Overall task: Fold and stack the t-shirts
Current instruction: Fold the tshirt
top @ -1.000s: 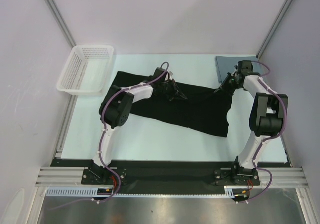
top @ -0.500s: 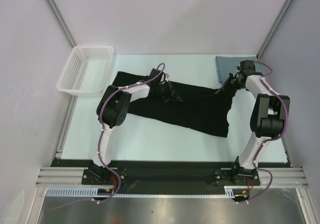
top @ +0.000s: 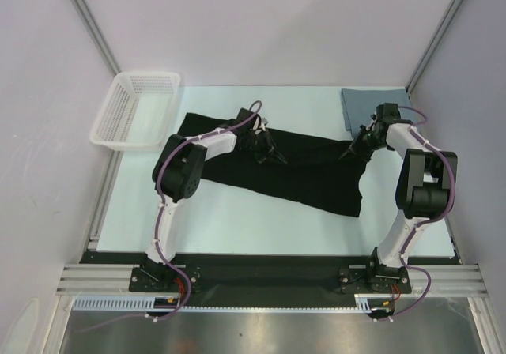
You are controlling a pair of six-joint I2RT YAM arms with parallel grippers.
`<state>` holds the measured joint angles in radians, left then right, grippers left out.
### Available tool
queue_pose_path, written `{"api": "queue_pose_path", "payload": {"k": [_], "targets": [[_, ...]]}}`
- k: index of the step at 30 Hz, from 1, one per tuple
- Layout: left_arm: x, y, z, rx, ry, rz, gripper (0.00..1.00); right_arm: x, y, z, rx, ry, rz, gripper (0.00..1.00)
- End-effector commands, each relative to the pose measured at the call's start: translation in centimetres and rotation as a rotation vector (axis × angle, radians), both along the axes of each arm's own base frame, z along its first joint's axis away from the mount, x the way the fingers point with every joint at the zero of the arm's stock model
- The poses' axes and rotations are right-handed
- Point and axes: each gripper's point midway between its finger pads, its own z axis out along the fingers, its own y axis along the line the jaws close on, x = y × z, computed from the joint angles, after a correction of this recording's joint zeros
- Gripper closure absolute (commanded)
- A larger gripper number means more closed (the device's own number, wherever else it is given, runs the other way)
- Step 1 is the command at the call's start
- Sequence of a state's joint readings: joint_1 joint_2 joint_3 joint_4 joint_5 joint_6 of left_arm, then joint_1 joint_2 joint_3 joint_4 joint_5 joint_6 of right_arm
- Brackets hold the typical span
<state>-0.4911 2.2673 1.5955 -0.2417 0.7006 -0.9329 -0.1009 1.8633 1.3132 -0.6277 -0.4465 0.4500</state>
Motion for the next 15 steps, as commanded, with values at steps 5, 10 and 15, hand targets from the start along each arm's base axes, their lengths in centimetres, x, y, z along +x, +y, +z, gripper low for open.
{"api": "queue_pose_path", "payload": {"k": [5, 10, 15], "targets": [[0.1, -0.7, 3.3, -0.087, -0.04, -0.037, 0.89, 1.1, -1.5, 4.2, -0.088, -0.126, -0.002, 1.0], [-1.2, -1.2, 3.6, -0.107, -0.029, -0.048, 0.88, 0.5, -1.4, 4.1, -0.088, -0.111, 0.012, 1.0], [-3.2, -1.8, 2.7, -0.105, 0.002, -0.079, 0.88, -0.3, -1.5, 3.3, -0.097, -0.086, 0.008, 1.0]]}}
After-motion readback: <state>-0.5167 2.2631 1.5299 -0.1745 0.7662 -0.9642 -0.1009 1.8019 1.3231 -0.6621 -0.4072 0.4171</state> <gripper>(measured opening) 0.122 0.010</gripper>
